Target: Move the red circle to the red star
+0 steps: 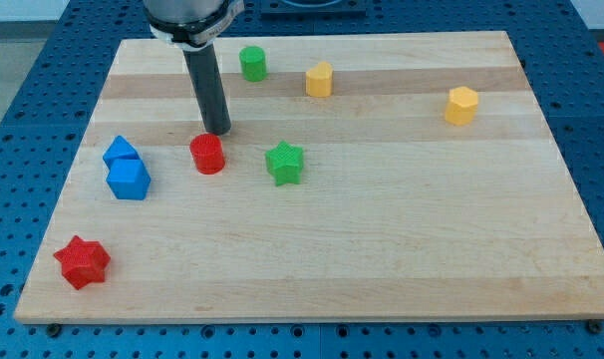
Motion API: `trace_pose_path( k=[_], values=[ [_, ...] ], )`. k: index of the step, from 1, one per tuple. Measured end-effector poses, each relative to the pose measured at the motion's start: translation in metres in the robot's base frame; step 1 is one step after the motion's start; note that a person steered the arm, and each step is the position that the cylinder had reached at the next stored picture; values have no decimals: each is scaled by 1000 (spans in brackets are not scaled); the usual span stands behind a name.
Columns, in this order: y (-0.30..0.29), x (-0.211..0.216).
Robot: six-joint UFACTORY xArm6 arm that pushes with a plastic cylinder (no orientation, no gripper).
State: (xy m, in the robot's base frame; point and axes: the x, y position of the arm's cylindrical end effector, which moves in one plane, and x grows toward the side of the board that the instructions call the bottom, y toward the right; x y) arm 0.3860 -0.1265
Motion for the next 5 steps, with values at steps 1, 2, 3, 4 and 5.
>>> trace_pose_path(
  k=[1,2,3,4,5],
  values=[
    [-1,21],
    [-7,45],
    [-9,83],
    [-11,117],
    [-12,143]
  ],
)
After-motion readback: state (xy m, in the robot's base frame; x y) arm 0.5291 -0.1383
